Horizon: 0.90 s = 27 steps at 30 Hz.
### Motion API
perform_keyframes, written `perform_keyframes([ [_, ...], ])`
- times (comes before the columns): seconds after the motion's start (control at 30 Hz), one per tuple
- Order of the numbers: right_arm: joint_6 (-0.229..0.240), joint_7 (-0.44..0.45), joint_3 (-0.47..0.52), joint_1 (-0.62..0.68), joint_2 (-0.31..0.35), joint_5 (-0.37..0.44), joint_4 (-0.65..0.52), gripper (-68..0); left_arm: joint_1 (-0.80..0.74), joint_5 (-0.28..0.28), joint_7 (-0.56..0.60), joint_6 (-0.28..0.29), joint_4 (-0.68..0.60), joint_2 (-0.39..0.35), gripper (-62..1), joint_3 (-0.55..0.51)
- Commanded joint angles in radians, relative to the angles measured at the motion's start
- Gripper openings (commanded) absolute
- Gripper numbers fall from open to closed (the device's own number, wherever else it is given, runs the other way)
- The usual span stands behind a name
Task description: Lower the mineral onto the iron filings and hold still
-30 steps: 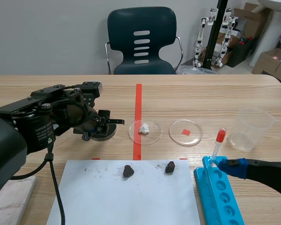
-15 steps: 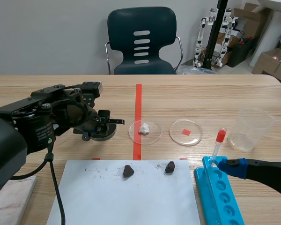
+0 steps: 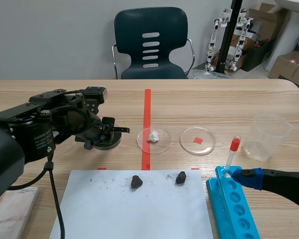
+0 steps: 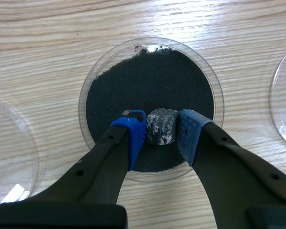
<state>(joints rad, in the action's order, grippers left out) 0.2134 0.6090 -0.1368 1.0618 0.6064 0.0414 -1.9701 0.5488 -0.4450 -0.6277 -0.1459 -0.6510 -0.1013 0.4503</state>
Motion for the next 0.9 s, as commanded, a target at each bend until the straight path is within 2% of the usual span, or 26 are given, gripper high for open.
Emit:
perform_keyframes([
  [0.0,-0.004,0.019,0.008,-0.001,-0.003,0.011,-0.023,-6.9,-0.002,0.006,0.010,0.003,-0.063,-0.006,-47.5,-0.007],
  [0.27,-0.004,0.018,0.008,-0.001,-0.003,0.011,-0.023,-6.9,-0.112,0.014,0.084,0.003,-0.278,-0.060,-47.5,-0.008],
  [0.47,-0.004,0.018,0.008,-0.001,-0.003,0.011,-0.023,-6.9,-0.277,0.023,0.275,0.011,-0.527,-0.148,-47.5,-0.010],
  [0.53,-0.004,0.018,0.008,-0.001,-0.003,0.011,-0.023,-6.9,-0.346,0.028,0.352,0.060,-0.608,-0.187,-47.5,-0.023],
  [0.7,-0.004,0.019,0.008,-0.001,-0.003,0.011,-0.023,-6.9,-0.552,0.068,0.464,0.240,-0.814,-0.290,-47.5,-0.097],
  [0.8,-0.004,0.019,0.008,-0.001,-0.003,0.011,-0.023,-6.9,-0.695,0.135,0.547,0.302,-0.935,-0.338,-47.5,-0.146],
  [0.87,-0.004,0.019,0.008,-0.001,-0.003,0.011,-0.023,-6.9,-0.795,0.198,0.598,0.318,-1.012,-0.363,-47.5,-0.180],
])
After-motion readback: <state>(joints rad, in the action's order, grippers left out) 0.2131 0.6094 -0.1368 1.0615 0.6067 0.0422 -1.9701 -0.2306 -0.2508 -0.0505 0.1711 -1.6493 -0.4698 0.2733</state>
